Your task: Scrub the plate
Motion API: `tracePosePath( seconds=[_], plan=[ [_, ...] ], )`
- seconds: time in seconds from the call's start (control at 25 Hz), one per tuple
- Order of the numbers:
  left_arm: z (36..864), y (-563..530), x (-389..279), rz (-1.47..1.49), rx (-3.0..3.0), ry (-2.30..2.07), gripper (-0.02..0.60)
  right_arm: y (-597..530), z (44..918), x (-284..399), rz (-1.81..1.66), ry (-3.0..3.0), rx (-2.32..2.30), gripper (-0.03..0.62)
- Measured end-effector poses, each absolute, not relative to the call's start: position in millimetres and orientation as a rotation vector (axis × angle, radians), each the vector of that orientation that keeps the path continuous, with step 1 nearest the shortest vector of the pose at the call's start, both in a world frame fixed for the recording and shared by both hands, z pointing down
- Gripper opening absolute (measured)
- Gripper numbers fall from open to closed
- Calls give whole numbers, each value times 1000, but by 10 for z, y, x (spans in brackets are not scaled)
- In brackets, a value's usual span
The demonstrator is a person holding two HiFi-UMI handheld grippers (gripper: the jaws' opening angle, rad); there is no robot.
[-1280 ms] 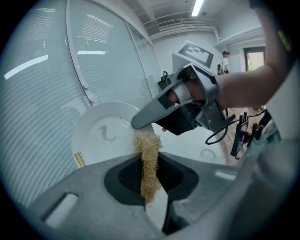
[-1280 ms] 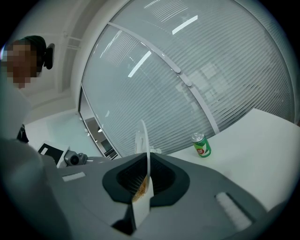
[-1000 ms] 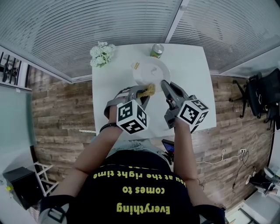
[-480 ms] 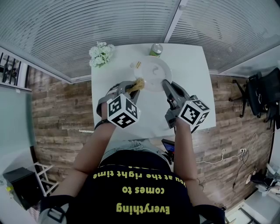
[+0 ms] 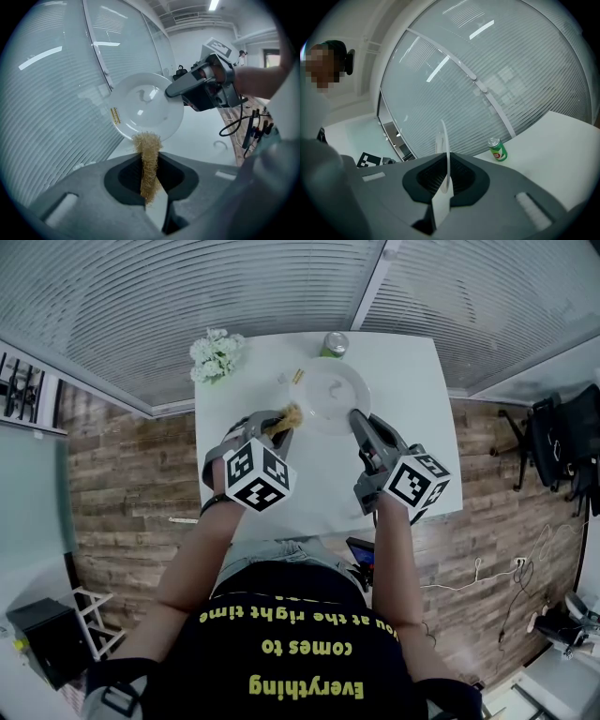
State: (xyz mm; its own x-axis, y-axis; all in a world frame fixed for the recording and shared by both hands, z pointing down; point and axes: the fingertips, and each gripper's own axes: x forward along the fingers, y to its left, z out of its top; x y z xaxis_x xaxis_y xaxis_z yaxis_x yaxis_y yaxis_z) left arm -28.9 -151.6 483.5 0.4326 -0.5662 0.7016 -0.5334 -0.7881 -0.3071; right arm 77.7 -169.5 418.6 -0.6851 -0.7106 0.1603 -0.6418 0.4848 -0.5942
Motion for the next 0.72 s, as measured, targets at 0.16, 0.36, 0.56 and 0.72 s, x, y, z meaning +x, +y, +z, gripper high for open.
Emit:
tracePosePath(
  seconds=[0.16, 0.36, 0.56, 0.72],
  plan=[
    [4839, -1474, -191, -1311, -2637, 969, 62, -1706, 4183, 789, -978, 2613, -1197, 14],
    [4848, -1387, -58, -1307, -2647, 910, 62, -1699, 4181, 773, -971, 2620, -1198, 14],
    [4844, -1326, 54, -1303, -2653, 862, 61, -1700, 4175, 756, -972, 2625, -1197, 14],
    [4845, -1296, 101, -1296, -2658, 842, 62, -1697, 4183, 752, -974, 2626, -1197, 14]
  ],
)
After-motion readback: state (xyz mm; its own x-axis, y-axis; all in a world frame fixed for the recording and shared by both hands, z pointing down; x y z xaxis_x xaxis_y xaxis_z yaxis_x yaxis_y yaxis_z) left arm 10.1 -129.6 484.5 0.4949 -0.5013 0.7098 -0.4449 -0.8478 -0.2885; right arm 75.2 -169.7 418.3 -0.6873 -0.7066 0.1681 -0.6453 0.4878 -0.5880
